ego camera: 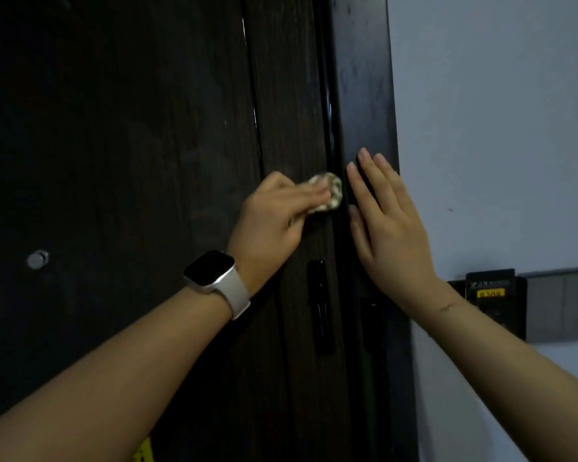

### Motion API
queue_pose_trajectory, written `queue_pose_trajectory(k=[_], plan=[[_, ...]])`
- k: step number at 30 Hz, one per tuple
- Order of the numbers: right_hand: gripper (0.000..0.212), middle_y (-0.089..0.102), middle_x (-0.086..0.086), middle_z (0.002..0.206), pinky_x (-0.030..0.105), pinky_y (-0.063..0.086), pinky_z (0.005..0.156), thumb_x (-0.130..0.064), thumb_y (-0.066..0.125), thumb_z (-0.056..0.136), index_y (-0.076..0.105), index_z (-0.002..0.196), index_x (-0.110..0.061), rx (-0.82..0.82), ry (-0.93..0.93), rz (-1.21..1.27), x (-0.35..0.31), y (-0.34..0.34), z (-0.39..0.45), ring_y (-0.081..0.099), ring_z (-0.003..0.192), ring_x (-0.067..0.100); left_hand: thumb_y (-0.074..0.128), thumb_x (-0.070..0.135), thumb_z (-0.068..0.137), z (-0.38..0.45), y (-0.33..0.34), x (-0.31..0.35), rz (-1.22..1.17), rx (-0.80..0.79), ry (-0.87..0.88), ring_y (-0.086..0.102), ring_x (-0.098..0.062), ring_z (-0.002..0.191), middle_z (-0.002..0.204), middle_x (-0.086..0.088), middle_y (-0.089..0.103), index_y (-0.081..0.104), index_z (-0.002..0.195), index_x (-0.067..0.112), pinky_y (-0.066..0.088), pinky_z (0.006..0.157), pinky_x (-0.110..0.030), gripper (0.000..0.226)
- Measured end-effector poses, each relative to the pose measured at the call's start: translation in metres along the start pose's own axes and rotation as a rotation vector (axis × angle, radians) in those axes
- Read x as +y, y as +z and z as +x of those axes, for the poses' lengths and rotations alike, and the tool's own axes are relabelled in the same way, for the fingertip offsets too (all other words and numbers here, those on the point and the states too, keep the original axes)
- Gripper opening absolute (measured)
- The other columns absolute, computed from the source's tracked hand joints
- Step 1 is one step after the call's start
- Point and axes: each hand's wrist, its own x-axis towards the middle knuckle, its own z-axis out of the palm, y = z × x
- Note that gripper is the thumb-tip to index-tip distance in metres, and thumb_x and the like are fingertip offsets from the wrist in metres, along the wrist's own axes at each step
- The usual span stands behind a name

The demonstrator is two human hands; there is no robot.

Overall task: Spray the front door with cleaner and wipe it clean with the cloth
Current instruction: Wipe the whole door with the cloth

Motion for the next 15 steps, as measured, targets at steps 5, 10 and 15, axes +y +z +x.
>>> queue_pose_trajectory(k=[5,10,15], plan=[[0.050,0.031,0.014,0.155,0.030,0.020,0.120,-0.016,0.042,0.097,0.039,0.145,-0.003,-0.091,0.097,0.074,-0.014,-0.016,-0.013,0.023,0.145,0.026,0.067,-0.002,0.081,-0.042,-0.013,0.012,-0.064,-0.176,-0.039,0.055,-0.011,0.085,0.112,0.001,0.071,0.074,0.108,0.010,0.036,0.083,-0.002,0.030],[0.050,0.031,0.014,0.155,0.033,0.021,0.120,-0.012,0.050,0.097,0.039,0.145,-0.003,-0.151,0.145,0.139,-0.031,-0.026,-0.074,0.024,0.146,0.026,0.068,0.000,0.083,-0.071,-0.016,0.020,-0.037,-0.028,-0.263,0.050,-0.006,0.088,0.119,0.003,0.068,0.070,0.117,0.013,0.032,0.084,0.000,0.036],[0.056,0.018,0.011,0.160,0.046,0.021,0.120,-0.013,0.048,0.098,0.030,0.150,-0.005,-0.223,0.209,0.127,-0.039,-0.017,-0.114,0.011,0.150,0.025,0.070,0.014,0.085,-0.109,0.001,0.048,-0.060,-0.042,-0.346,0.036,0.007,0.092,0.130,0.010,0.055,0.063,0.126,0.011,0.029,0.090,0.002,0.042]])
